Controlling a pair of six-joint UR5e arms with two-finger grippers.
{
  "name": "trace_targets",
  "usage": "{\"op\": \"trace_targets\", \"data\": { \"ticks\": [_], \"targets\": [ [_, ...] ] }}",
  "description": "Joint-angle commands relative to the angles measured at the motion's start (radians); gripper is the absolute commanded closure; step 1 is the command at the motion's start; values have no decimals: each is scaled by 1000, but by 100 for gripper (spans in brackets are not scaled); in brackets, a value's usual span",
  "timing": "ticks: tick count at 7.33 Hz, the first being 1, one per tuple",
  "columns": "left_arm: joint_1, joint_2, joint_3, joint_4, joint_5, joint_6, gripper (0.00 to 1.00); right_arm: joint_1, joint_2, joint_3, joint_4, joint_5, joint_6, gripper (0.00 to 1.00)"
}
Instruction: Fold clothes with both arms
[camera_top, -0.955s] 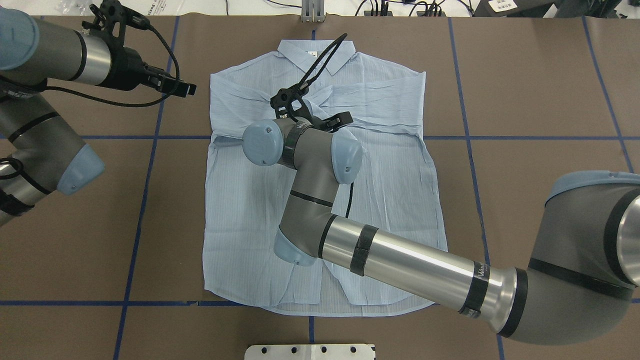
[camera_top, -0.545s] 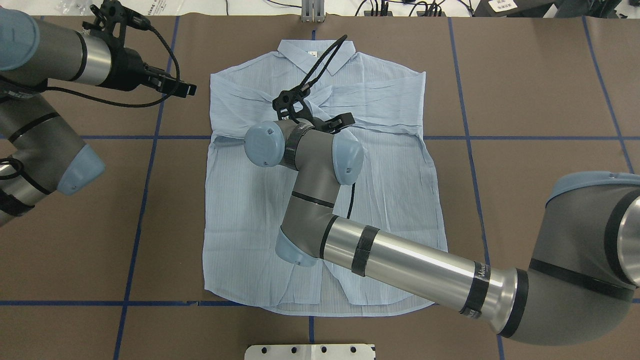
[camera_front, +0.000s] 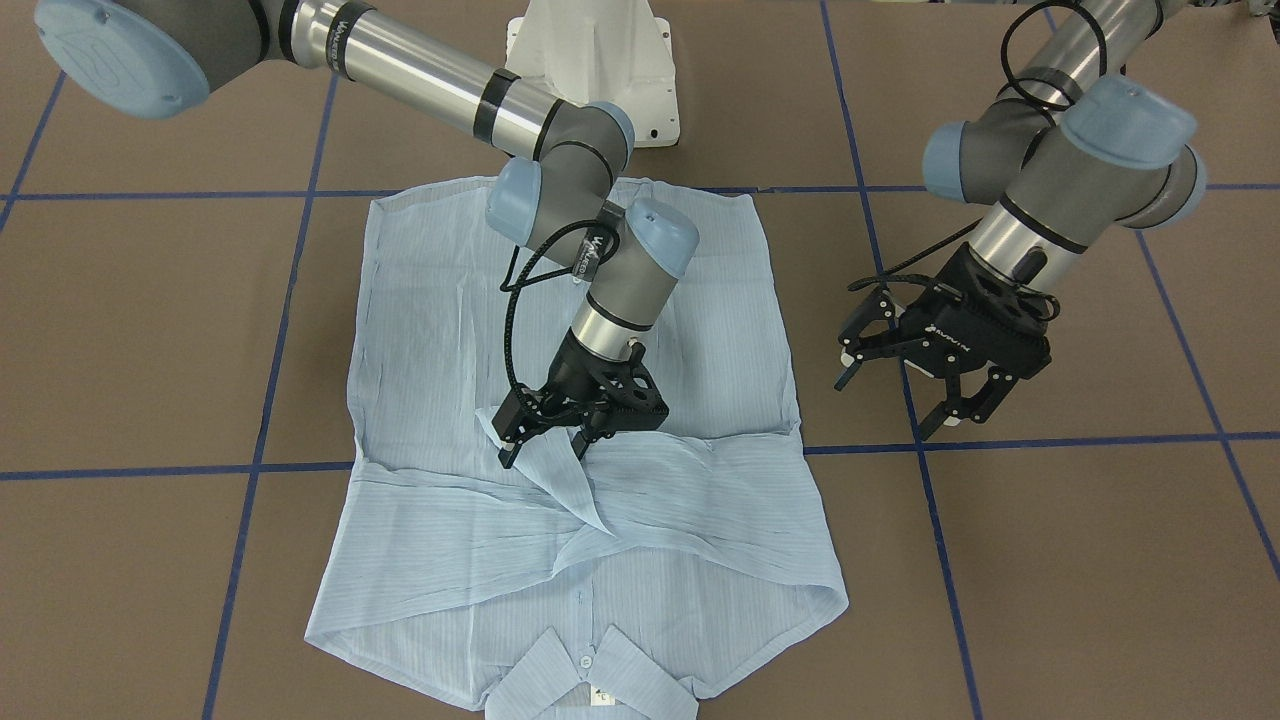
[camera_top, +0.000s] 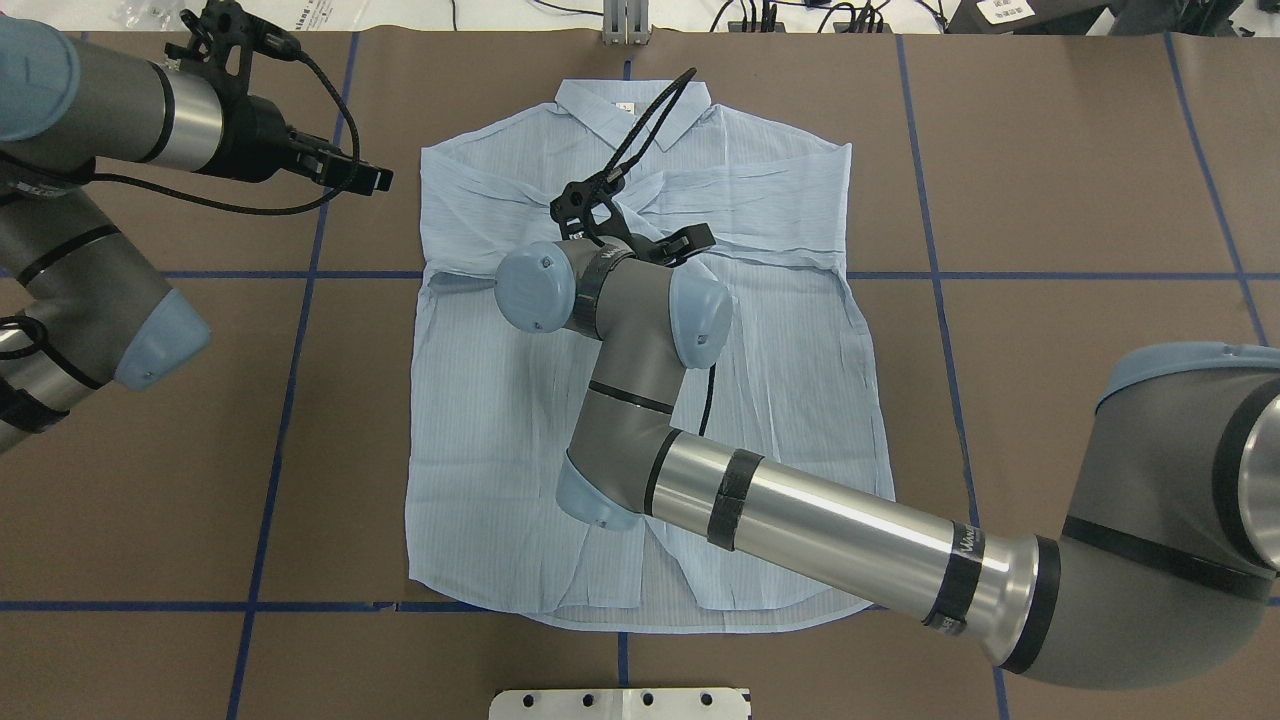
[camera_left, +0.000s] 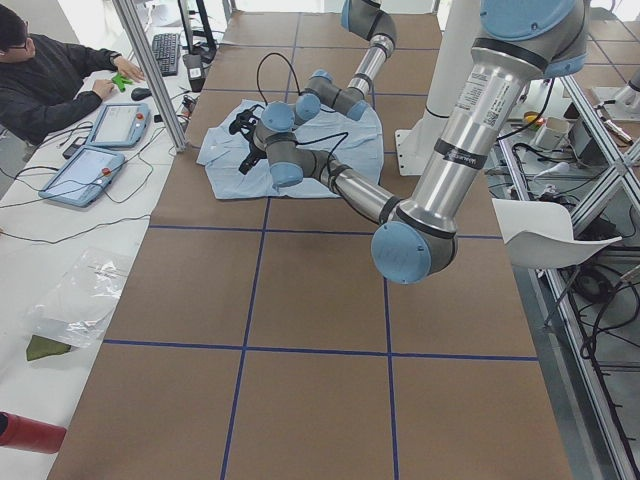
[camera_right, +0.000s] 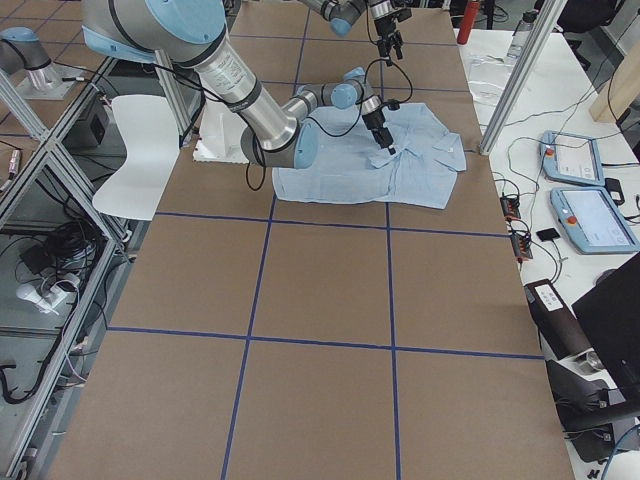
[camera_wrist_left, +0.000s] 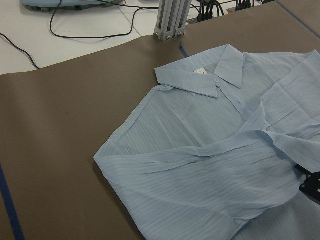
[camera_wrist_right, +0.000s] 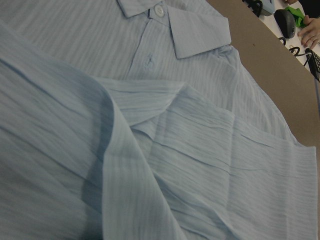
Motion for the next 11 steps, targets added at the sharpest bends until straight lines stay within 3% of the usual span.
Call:
{"op": "trace_targets", "data": {
  "ticks": [1,4,6,7,8,9,11],
  "targets": [
    [0,0,1,0,2,-2,0,49,0,3,-2,1,-109,1],
    [0,2,-1,0,2,-2,0,135,-29,5,23,4,-221,1],
    [0,0,-1,0,2,-3,0,175,-100,2,156,9,-246,1],
    [0,0,-1,-2,2,-23,0,193,-97,6,167,55,-246,1],
    [0,0,-1,-2,2,-25,0,215,-94,32,238,154,-239,1],
    [0,0,-7,-2,4,-25,0,235,-115,114,265,291,-211,1],
    [9,35,-68,-2,8,-104,0,235,-317,448,262,372,6,0]
  ]
}}
